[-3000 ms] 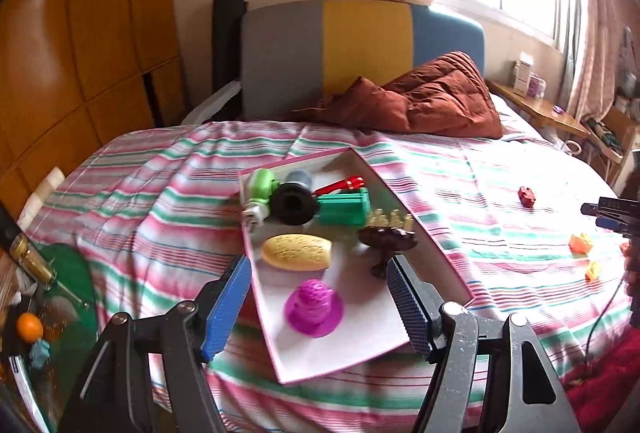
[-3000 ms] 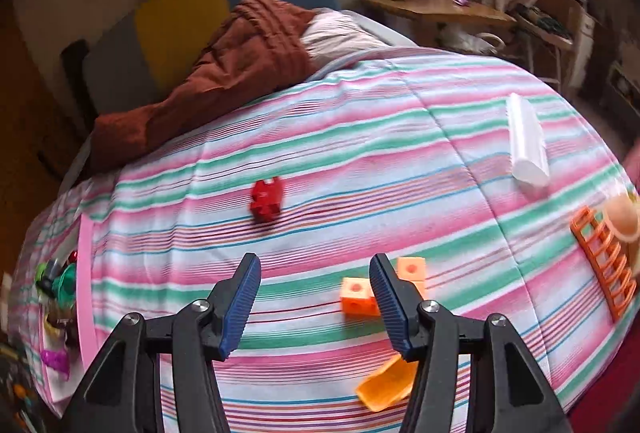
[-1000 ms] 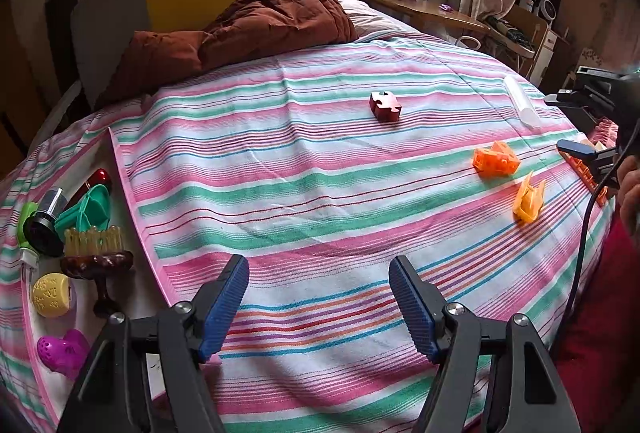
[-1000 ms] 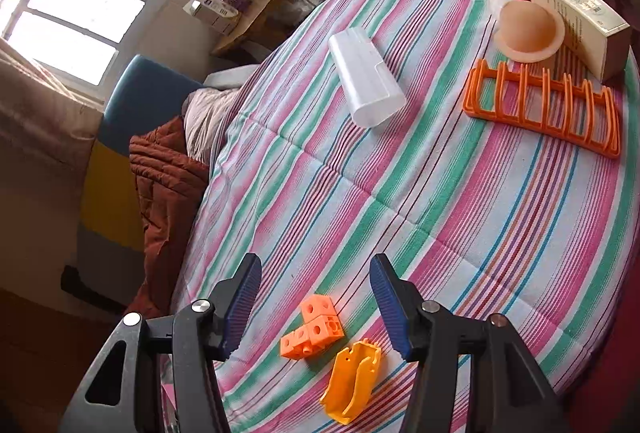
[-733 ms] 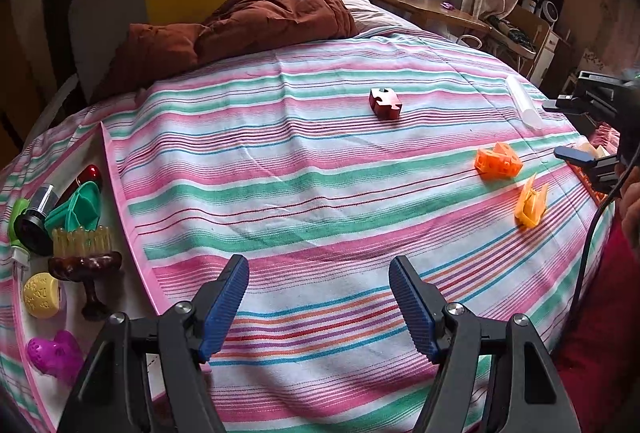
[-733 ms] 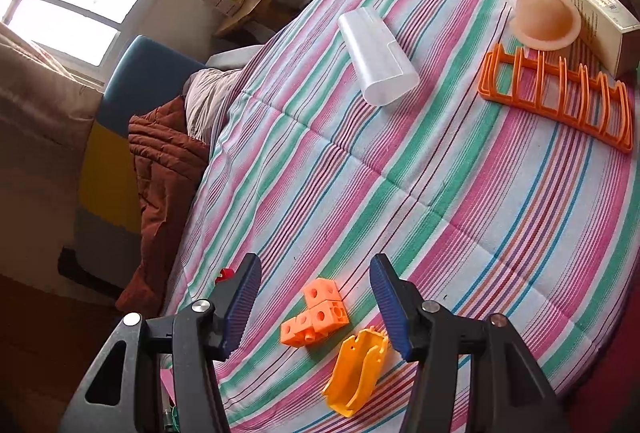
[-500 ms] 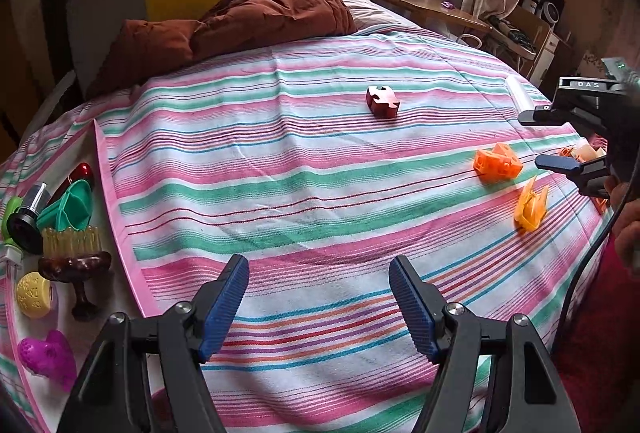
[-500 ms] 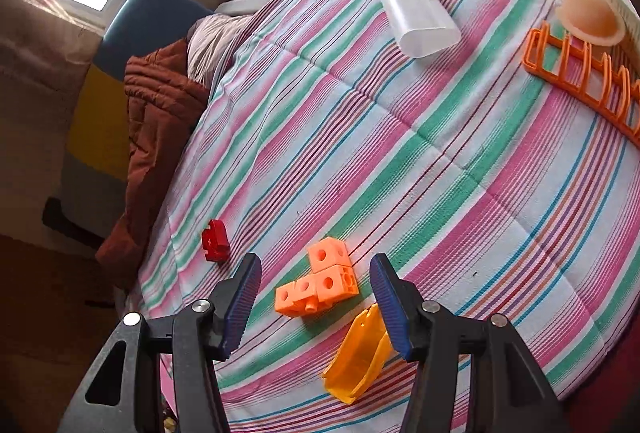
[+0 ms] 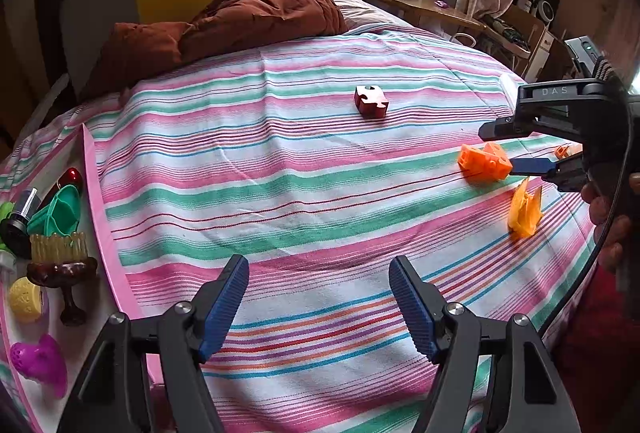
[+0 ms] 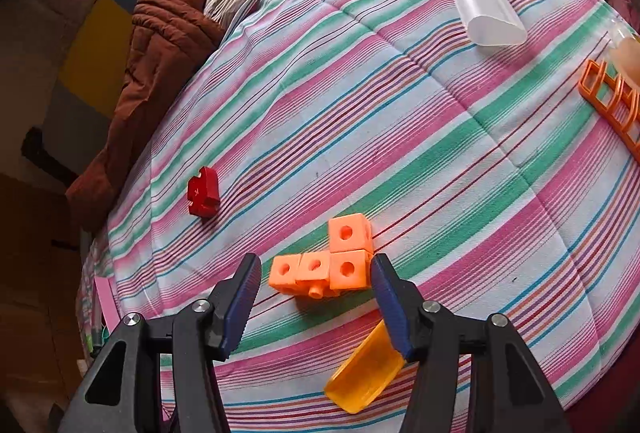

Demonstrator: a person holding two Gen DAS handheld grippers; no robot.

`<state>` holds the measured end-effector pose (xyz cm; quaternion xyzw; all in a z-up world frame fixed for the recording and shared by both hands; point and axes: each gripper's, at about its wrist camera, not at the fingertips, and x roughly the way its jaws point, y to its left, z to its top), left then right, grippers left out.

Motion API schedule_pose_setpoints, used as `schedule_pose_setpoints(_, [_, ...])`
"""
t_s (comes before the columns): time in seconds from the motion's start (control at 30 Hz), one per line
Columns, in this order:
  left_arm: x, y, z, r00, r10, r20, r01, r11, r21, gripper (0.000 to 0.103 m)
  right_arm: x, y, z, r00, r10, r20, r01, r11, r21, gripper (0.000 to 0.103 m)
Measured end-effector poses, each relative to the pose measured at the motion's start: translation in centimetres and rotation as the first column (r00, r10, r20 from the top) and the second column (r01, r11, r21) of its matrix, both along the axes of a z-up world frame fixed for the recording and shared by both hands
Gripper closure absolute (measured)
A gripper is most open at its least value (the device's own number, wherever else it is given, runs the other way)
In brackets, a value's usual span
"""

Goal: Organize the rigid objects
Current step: 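Grasp the red K-printed puzzle piece with the left gripper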

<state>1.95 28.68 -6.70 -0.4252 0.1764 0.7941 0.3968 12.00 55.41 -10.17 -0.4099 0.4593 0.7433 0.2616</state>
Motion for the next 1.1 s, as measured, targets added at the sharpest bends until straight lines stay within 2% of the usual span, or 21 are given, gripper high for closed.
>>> schedule_pose_setpoints(0.1, [-0.1, 0.0, -0.1, 1.000, -0.001, 0.001, 0.001, 1.000, -0.001, 0.030, -0.2, -0.3, 0.1, 1.000, 0.013, -0.029, -0.013, 1.000, -0.008, 0.045])
schedule_pose_setpoints(0.2, [-0.6, 0.2, -0.2, 1.000, 0.005, 0.002, -0.005, 1.000, -0.004, 0.030, 0.5, 0.1, 0.5, 0.999, -0.028, -0.028, 0.028, 1.000, 0.010, 0.045])
schedule_pose_setpoints(0.47, [-2.2, 3.1, 0.1, 1.000, 0.006, -0.011, -0.006, 1.000, -0.008, 0.030, 1.6, 1.2, 0.4, 0.992, -0.117, -0.045, 0.116, 0.993, -0.021, 0.045])
schedule_pose_setpoints(0.8, [-4.9, 6.4, 0.4, 0.999, 0.017, 0.033, -0.018, 1.000, 0.020, 0.030, 1.8, 1.1, 0.8, 0.989, -0.127, -0.073, 0.125, 0.992, -0.033, 0.045])
schedule_pose_setpoints(1.1, [-7.0, 10.0, 0.7, 0.998, -0.028, 0.055, 0.027, 0.999, 0.032, 0.028, 2.5, 1.5, 0.9, 0.981, -0.162, -0.105, 0.155, 0.985, -0.071, 0.045])
